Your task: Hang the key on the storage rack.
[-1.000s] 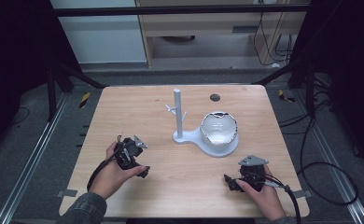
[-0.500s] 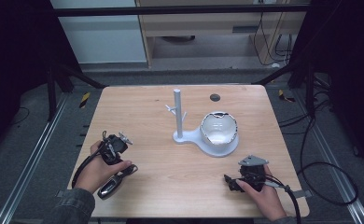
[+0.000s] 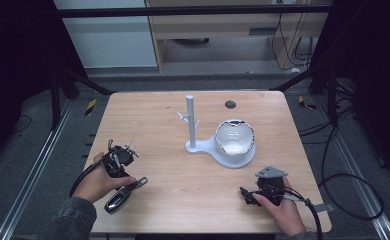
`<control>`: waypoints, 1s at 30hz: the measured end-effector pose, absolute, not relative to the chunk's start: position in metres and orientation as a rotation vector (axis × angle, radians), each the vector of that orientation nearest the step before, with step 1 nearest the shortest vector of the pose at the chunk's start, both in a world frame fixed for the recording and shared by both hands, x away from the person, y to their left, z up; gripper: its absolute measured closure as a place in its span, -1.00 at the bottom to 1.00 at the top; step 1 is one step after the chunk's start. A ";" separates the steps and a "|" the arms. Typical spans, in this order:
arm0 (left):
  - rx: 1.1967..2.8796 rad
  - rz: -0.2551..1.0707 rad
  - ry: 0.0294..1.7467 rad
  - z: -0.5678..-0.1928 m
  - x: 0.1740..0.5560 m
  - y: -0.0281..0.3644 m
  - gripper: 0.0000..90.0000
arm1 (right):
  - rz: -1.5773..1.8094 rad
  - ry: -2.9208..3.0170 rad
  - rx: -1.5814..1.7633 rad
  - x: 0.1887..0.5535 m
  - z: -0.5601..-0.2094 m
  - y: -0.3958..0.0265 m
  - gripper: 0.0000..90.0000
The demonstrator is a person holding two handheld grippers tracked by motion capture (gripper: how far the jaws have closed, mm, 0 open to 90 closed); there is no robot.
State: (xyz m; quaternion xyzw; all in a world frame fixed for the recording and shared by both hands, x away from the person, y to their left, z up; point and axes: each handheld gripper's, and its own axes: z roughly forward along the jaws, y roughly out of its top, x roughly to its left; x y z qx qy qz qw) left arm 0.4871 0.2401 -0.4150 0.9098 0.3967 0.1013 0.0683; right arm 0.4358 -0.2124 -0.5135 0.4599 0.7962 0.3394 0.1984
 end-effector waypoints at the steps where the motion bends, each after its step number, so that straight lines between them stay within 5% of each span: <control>1: 2.742 0.299 1.196 -0.416 0.487 0.239 -0.82 | 0.950 2.228 1.286 0.436 -0.513 -0.213 -0.99; 17: 2.836 0.207 1.183 -0.429 0.496 0.230 -0.60 | 0.947 2.233 1.275 0.434 -0.514 -0.213 -0.99; 30: 2.868 0.132 1.171 -0.444 0.492 0.229 0.01 | 0.949 2.234 1.273 0.434 -0.513 -0.213 -0.99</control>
